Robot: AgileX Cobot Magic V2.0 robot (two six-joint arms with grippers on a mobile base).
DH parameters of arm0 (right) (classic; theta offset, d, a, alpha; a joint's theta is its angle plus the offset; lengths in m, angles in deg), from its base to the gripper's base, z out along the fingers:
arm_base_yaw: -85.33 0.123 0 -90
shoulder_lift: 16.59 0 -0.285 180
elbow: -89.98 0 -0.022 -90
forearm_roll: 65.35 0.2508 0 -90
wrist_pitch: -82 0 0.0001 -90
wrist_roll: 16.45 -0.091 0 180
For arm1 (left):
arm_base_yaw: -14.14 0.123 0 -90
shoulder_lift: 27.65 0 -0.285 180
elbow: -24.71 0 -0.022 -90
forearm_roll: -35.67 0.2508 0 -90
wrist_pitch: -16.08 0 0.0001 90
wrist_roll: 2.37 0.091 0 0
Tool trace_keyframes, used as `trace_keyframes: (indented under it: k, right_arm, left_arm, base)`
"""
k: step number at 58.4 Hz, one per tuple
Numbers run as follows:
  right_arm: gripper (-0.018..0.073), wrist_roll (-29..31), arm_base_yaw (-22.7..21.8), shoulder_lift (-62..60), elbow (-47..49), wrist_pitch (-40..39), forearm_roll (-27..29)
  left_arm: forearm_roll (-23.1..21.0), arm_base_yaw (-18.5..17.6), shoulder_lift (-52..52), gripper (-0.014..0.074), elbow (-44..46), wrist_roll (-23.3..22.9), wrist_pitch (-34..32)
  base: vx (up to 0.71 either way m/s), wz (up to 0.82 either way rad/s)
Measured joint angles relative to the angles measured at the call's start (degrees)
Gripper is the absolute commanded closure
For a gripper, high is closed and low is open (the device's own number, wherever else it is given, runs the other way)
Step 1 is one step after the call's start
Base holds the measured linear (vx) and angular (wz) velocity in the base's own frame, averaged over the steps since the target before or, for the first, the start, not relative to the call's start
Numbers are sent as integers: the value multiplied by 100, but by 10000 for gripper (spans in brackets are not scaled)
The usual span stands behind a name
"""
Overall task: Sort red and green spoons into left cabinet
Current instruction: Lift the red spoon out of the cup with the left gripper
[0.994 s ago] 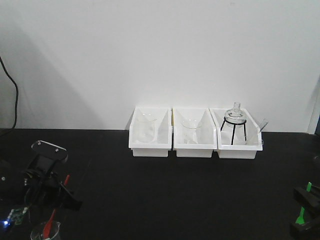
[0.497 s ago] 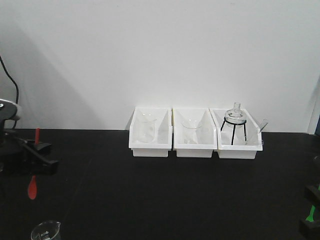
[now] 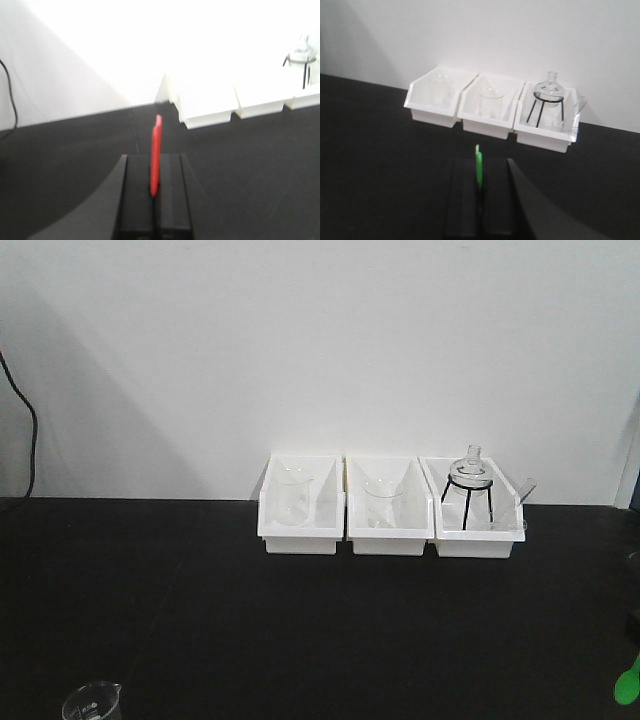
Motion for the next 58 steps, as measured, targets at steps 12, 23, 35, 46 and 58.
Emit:
trace_keyframes:
  k: [12,23,35,46,58]
  right_arm:
    - [562,-795,0,-33,0,-282,-573]
    - [562,-853,0,-33,0,-282,-612]
    - [562,-877,0,-33,0,-282,-612]
    - [562,-883,0,-33,0,-282,-612]
    - [562,-890,0,-33,0,-282,-612]
  left_arm:
    - [-7,0,-593,600,-299,0,-79]
    - [-16,0,-593,600,-300,0,-126]
    - [-16,0,-593,600,-300,0,56]
    - [-16,0,-593,600,-300,0,68]
    - [-16,0,-593,600,-300,0,68]
  base:
    - [0,0]
    - [0,0]
    - [0,0]
    - [0,0]
    - [0,0]
